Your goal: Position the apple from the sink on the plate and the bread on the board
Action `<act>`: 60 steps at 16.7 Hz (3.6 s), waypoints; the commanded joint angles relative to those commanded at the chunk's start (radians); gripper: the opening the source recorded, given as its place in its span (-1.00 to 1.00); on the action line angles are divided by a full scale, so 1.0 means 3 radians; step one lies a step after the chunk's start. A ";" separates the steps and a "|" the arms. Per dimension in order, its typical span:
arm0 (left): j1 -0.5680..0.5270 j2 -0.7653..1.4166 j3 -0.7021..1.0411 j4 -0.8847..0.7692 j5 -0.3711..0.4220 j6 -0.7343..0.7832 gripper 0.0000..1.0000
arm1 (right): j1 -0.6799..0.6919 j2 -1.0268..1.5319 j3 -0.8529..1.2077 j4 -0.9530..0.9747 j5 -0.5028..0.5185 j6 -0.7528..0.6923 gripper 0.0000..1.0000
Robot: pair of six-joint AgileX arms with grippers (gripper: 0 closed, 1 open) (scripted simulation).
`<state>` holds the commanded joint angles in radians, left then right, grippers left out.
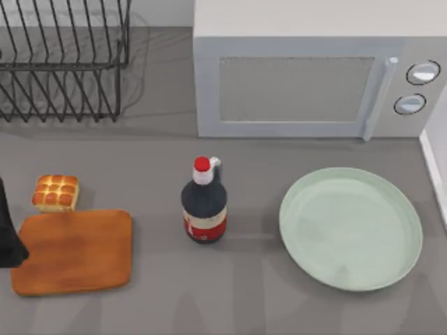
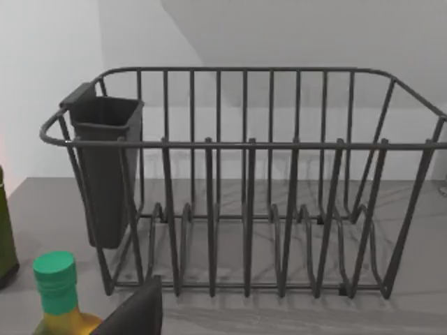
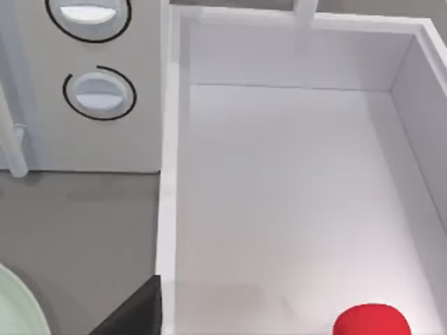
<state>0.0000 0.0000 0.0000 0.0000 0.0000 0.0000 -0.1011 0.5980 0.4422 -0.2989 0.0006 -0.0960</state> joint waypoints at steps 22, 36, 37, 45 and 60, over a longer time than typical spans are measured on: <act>0.0000 0.0000 0.0000 0.0000 0.0000 0.0000 1.00 | -0.0826 0.4889 0.3614 -0.2443 0.0005 -0.0785 1.00; 0.0000 0.0000 0.0000 0.0000 0.0000 0.0000 1.00 | -0.0818 0.5553 0.3210 -0.1330 0.0011 -0.0773 1.00; 0.0000 0.0000 0.0000 0.0000 0.0000 0.0000 1.00 | -0.0819 0.5654 0.3147 -0.1157 0.0012 -0.0771 1.00; 0.0000 0.0000 0.0000 0.0000 0.0000 0.0000 1.00 | -0.0822 0.5917 0.2993 -0.0797 0.0014 -0.0768 1.00; 0.0000 0.0000 0.0000 0.0000 0.0000 0.0000 1.00 | -0.0822 0.5917 0.2993 -0.0797 0.0014 -0.0768 -1.00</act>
<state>0.0000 0.0000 0.0000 0.0000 0.0000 0.0000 -0.3478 2.3730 1.3402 -0.5379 0.0049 -0.3263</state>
